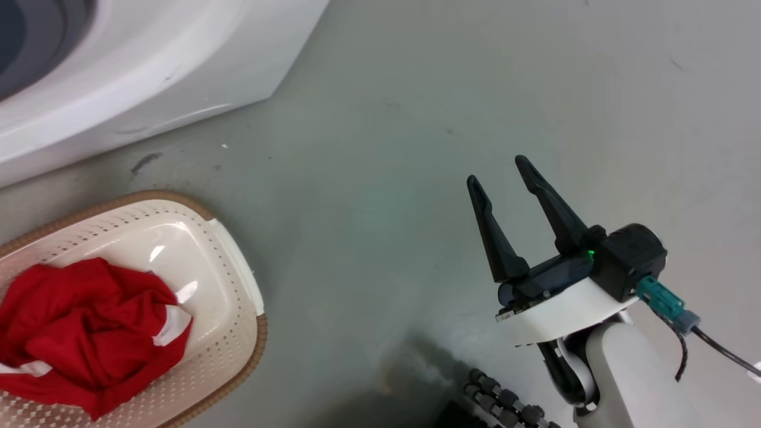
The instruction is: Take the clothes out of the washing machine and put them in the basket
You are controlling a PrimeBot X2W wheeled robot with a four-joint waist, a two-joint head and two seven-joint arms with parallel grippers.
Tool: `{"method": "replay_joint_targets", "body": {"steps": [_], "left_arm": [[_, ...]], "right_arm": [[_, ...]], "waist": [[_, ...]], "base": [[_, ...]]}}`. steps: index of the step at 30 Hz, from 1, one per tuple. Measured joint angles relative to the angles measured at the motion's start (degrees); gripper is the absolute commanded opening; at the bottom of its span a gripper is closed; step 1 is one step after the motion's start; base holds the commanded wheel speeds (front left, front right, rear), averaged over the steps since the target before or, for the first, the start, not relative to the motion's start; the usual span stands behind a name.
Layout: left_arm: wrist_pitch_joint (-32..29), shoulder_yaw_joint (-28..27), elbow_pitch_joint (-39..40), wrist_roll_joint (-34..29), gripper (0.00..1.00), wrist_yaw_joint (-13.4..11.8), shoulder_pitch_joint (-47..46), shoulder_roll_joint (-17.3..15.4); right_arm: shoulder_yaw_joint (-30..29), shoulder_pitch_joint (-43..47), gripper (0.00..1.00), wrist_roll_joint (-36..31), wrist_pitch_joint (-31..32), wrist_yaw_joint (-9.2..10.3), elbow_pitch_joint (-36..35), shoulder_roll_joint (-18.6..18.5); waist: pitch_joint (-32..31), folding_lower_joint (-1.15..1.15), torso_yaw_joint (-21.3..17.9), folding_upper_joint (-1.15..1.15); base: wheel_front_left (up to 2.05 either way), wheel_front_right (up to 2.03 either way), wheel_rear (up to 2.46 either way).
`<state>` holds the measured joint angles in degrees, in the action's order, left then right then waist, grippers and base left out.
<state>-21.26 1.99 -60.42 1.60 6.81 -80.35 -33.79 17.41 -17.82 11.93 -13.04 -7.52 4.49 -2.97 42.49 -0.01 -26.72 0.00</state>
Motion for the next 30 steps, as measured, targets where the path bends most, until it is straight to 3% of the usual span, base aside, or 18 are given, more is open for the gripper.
{"method": "replay_joint_targets", "body": {"steps": [3, 4, 5, 6, 12, 17, 30], "left_arm": [[-2.3, 0.0, 0.0, 0.1, 1.0, -0.2, -0.7, -0.4], [-4.6, 0.0, 0.1, 0.3, 0.62, -0.4, -1.2, -0.5], [-5.4, -0.1, 0.3, 0.4, 0.11, -0.5, -1.2, -0.5], [-6.0, -0.1, 0.5, 0.7, 0.0, -0.8, -1.2, -0.5], [-2.9, 0.1, 4.5, 0.6, 0.0, -3.9, 1.3, -0.7], [3.4, -0.1, 8.7, 0.7, 0.0, -5.9, 4.0, -0.6], [23.6, -1.2, 12.9, 4.3, 0.0, -7.5, 14.7, 3.6]], "right_arm": [[0.3, 0.0, 1.0, 0.3, -0.1, 0.0, 0.6, 0.0], [0.5, -0.2, 1.0, 0.6, -0.4, 0.0, 1.1, 0.0], [0.6, -0.4, 1.0, 0.7, -0.5, 0.01, 1.3, 0.0], [0.7, -0.8, 1.0, 0.8, -0.6, 0.0, 1.4, 0.0], [0.8, -1.2, 1.0, 1.2, -0.9, 0.0, 2.0, 0.0], [0.3, -1.4, 1.0, 1.2, -1.1, 0.01, 2.6, 0.0], [-3.1, -0.6, 1.0, -0.8, 0.0, 0.0, 2.1, 0.0]], "waist": [[0.5, 0.0, -0.5, 0.0], [0.8, 0.0, -0.8, 0.0], [0.8, 0.0, -0.9, 0.0], [0.8, 0.0, -0.9, 0.0], [0.4, 0.0, -0.9, 0.0], [-0.7, 0.0, -0.3, 0.0], [-6.8, 0.01, 2.4, 0.0]], "base": [[0.0, 0.0, 0.0], [0.0, 0.0, 0.0], [0.0, 0.0, 0.0], [0.0, 0.0, 0.0], [0.0, 0.0, 0.0], [0.0, 0.0, 0.0], [0.0, 0.0, 0.0]]}}
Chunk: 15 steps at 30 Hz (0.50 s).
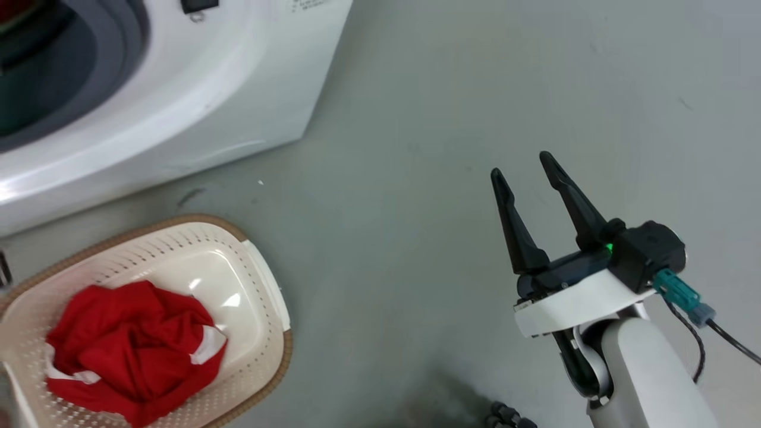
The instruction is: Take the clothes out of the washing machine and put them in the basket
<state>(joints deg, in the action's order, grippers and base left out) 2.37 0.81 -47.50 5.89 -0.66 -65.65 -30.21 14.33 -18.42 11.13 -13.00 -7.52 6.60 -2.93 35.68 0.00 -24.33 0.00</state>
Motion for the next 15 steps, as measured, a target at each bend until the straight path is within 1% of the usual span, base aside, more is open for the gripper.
{"method": "replay_joint_targets", "body": {"steps": [1, 2, 3, 7, 10, 11, 12, 13, 15], "left_arm": [[2.9, -0.2, -0.2, 0.8, 0.0, 0.1, 2.6, 1.1], [4.2, -0.5, -0.3, 1.3, 0.0, 0.2, 3.6, 1.7], [4.2, -0.5, -0.3, 1.3, 0.0, 0.2, 3.6, 1.7], [8.5, -0.3, -0.7, 2.4, 0.0, 0.7, 7.8, 3.8], [10.6, -0.4, -0.8, 3.5, 0.0, 1.2, 11.1, 5.4], [11.4, -0.2, -0.5, 4.0, 0.0, 1.5, 13.0, 6.7], [11.4, -0.2, -0.5, 4.0, 0.0, 1.5, 13.0, 6.7], [12.1, -0.7, 0.6, 5.3, 0.0, 1.7, 16.1, 8.4], [12.4, -0.7, 1.7, 5.6, 0.0, 2.1, 18.3, 9.2]], "right_arm": [[-0.8, 0.9, 1.0, -0.3, 0.3, 0.01, -0.4, 0.0], [-1.0, 1.3, 1.0, -0.7, 0.7, 0.01, -0.5, 0.0], [-1.0, 1.3, 1.0, -0.7, 0.7, 0.01, -0.5, 0.0], [-2.3, 3.3, 1.0, -1.6, 1.7, 0.0, -1.1, 0.0], [-3.3, 4.8, 1.0, -2.4, 2.6, 0.0, -1.6, 0.0], [-4.0, 6.0, 1.0, -2.6, 3.2, 0.01, -2.1, 0.0], [-4.0, 6.0, 1.0, -2.6, 3.2, 0.01, -2.1, 0.0], [-4.5, 7.5, 1.0, -3.0, 4.2, 0.01, -2.8, 0.0], [-4.7, 8.5, 1.0, -3.2, 4.9, 0.0, -3.2, 0.0]], "waist": [[-1.6, 0.0, 0.6, 0.0], [-2.4, 0.0, 0.9, 0.0], [-2.4, 0.0, 0.9, 0.0], [-6.0, 0.01, 2.1, 0.0], [-8.8, 0.01, 3.1, 0.0], [-10.7, 0.01, 3.8, 0.0], [-10.7, 0.01, 3.8, 0.0], [-13.5, 0.01, 4.9, 0.0], [-15.4, 0.01, 5.6, 0.0]], "base": [[0.0, 0.0, 0.0], [0.0, 0.0, 0.0], [0.0, 0.0, 0.0], [0.0, 0.0, 0.0], [0.0, 0.0, 0.0], [0.0, 0.0, 0.0], [0.0, 0.0, 0.0], [0.0, 0.0, 0.0], [0.0, 0.0, 0.0]]}}
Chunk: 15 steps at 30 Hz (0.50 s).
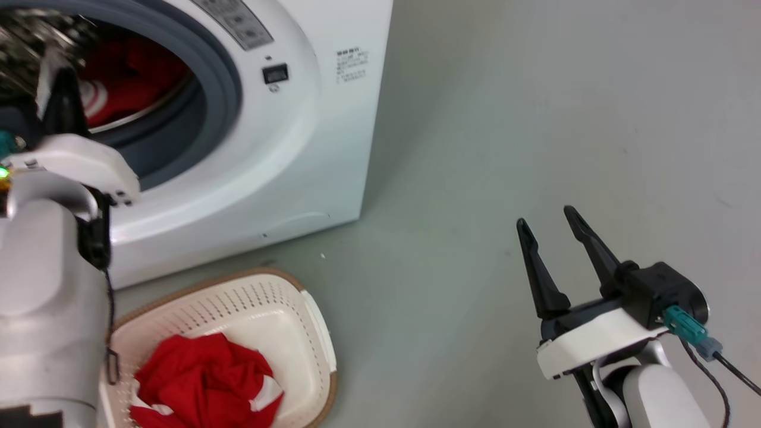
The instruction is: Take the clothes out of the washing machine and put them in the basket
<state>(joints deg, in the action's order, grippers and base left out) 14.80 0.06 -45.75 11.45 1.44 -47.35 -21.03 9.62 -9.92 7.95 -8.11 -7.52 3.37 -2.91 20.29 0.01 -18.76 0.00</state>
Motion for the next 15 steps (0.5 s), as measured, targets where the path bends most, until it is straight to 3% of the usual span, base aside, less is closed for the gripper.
{"method": "replay_joint_targets", "body": {"steps": [15], "left_arm": [[0.2, -0.5, 17.0, 1.9, 0.0, 0.5, 15.4, 5.5]], "right_arm": [[-3.4, 6.9, 1.0, -1.9, 4.5, 0.01, -4.7, 0.0]], "waist": [[-11.1, 0.01, 4.5, 0.0]], "base": [[0.0, 0.0, 0.0]]}}
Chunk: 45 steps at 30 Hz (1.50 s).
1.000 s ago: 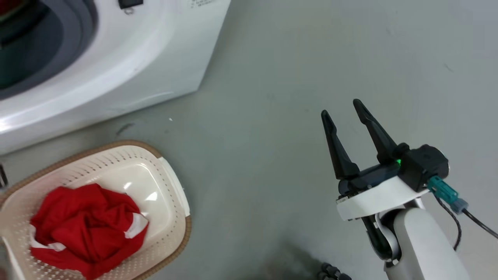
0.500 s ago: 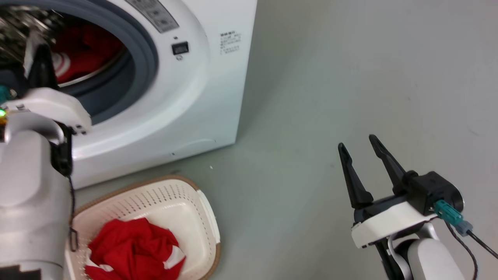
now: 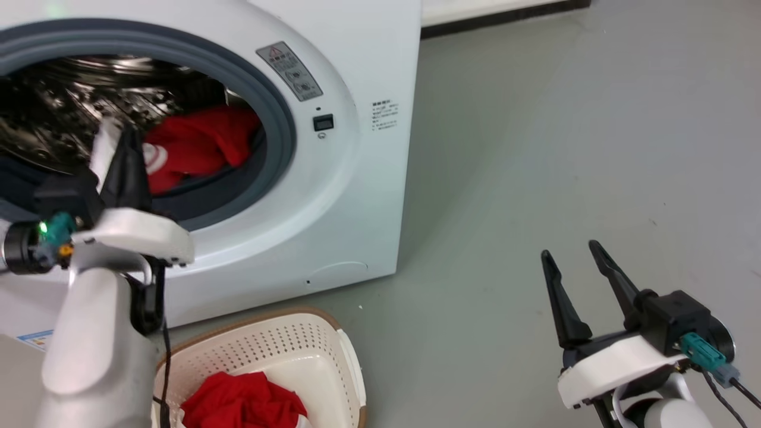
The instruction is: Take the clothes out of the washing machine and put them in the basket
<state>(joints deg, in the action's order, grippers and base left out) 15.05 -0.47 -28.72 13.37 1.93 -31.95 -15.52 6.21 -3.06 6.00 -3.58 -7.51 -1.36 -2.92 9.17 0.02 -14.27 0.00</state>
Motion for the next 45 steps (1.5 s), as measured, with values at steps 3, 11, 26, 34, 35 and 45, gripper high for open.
{"method": "replay_joint_targets", "body": {"steps": [3, 11, 26, 34, 35, 45], "left_arm": [[-0.3, 0.2, 4.5, 0.3, 0.0, -0.5, 3.1, 0.7], [-4.3, 2.1, 21.2, 0.3, 0.0, -2.1, 9.5, 2.4], [-11.4, 6.6, 45.2, 0.1, 0.0, -5.0, 23.2, 5.2], [-10.9, 9.2, 36.3, 3.0, 0.0, -5.5, 30.6, 8.3], [-10.2, 9.5, 34.1, 3.3, 0.0, -5.4, 31.0, 8.7], [-3.6, 12.7, 11.4, 6.0, 0.0, -3.5, 27.7, 11.4]], "right_arm": [[-0.7, 1.1, 1.0, -0.1, 0.6, 0.0, -0.6, 0.0], [-1.4, 3.2, 1.0, -0.1, 1.4, 0.0, -2.3, 0.0], [-1.1, 3.7, 1.0, -1.0, 3.1, 0.0, -4.4, 0.0], [-0.6, 3.0, 1.0, -1.5, 3.6, 0.0, -5.8, 0.0], [-0.6, 2.9, 1.0, -1.5, 3.6, 0.0, -6.0, 0.0], [0.7, -2.0, 1.0, -1.4, 3.1, 0.0, -6.4, 0.0]], "waist": [[-1.4, 0.0, 0.8, 0.0], [-3.1, 0.0, 3.7, 0.0], [-2.9, -0.01, 7.5, 0.0], [0.2, -0.02, 8.3, 0.0], [0.8, -0.02, 8.3, 0.0], [9.8, -0.02, 7.6, 0.0]], "base": [[0.0, 0.0, 0.0], [0.0, 0.0, 0.0], [0.0, 0.0, 0.0], [0.0, 0.0, 0.0], [0.0, 0.0, 0.0], [0.0, 0.0, 0.0]]}}
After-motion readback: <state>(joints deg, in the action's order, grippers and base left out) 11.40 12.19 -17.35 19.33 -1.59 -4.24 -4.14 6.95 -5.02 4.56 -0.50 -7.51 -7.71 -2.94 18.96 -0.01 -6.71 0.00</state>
